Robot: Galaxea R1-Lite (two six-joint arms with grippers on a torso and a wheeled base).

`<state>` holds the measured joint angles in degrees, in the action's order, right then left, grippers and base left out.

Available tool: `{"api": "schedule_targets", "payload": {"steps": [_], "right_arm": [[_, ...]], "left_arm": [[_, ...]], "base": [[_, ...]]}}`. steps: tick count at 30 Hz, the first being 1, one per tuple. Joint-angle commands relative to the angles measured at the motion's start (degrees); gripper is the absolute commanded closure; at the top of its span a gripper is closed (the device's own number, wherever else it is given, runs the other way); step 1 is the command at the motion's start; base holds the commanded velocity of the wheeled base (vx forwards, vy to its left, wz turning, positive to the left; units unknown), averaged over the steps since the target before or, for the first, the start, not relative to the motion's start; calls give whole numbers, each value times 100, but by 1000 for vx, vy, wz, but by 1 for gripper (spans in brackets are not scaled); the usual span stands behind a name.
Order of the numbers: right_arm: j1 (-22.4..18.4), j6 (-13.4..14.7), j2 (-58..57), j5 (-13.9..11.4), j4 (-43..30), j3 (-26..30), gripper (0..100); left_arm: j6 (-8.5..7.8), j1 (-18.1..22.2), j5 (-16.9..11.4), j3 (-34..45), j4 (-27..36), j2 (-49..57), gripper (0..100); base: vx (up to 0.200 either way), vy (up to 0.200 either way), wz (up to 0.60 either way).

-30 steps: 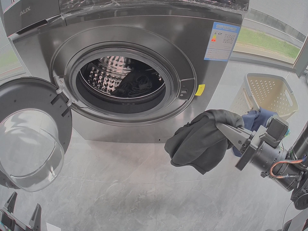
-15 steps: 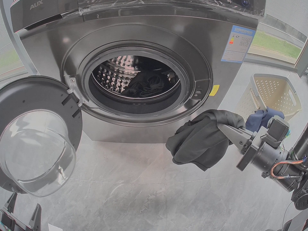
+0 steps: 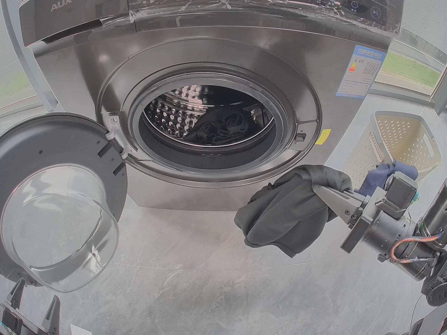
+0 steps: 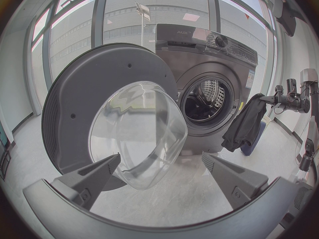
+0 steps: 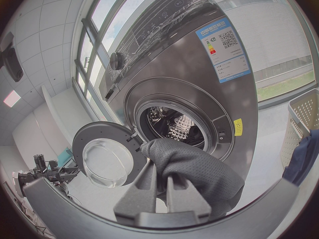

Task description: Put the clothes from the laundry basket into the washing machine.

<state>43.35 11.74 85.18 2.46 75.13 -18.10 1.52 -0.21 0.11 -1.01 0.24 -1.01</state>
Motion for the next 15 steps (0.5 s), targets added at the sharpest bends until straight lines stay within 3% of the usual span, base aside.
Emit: {"api": "schedule_targets", "payload": {"steps": [1,11,15], "right_arm": [[24,-14,34,0,-7,-44,100],[253,-31,403,79,10,-501,100],[279,-14,658,220,19,-747,100]], "left_arm": [[-29,3,7,75,2,75,0],[-135,21,15,101,-24,84,0],[-161,12,7,101,-24,84,0]], "base": [[0,0,0],[0,0,0],[0,0,0]]}}
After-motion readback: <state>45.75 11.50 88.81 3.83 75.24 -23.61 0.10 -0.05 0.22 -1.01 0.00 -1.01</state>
